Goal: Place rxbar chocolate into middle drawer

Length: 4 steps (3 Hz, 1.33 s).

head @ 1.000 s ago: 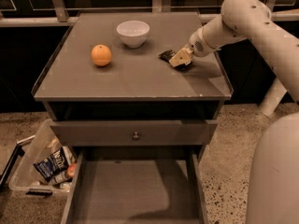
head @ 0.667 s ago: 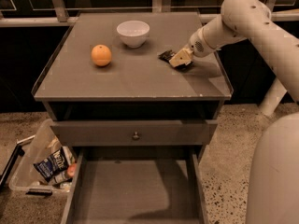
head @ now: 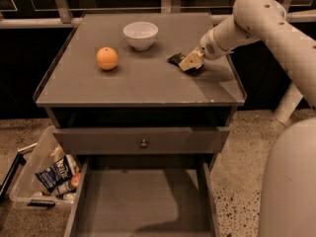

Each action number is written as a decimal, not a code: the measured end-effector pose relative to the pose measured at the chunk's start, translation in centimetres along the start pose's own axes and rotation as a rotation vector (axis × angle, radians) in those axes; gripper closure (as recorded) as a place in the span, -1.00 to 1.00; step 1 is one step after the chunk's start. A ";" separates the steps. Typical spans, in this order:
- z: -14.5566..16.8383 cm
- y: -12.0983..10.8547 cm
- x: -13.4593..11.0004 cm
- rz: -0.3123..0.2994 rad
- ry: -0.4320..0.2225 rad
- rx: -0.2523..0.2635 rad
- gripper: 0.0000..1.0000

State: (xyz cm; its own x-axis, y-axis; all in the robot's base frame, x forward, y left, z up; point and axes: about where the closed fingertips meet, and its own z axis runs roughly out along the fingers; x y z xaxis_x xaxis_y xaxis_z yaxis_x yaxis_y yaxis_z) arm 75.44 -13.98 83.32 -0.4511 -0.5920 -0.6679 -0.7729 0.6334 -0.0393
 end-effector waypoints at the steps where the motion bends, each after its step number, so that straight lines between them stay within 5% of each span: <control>1: -0.4 0.3 0.6 0.012 -0.002 -0.001 1.00; 2: -0.6 0.3 0.6 0.013 -0.003 -0.001 1.00; 4: -7.0 4.0 4.3 0.042 -0.083 0.024 1.00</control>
Offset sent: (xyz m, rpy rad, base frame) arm -0.0990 -0.0467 0.0234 0.0795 -0.0383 -0.0621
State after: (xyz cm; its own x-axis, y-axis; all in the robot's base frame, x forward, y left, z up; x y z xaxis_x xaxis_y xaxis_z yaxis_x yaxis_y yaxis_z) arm 67.31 -17.42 85.49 -0.4439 -0.5221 -0.7282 -0.7425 0.6693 -0.0273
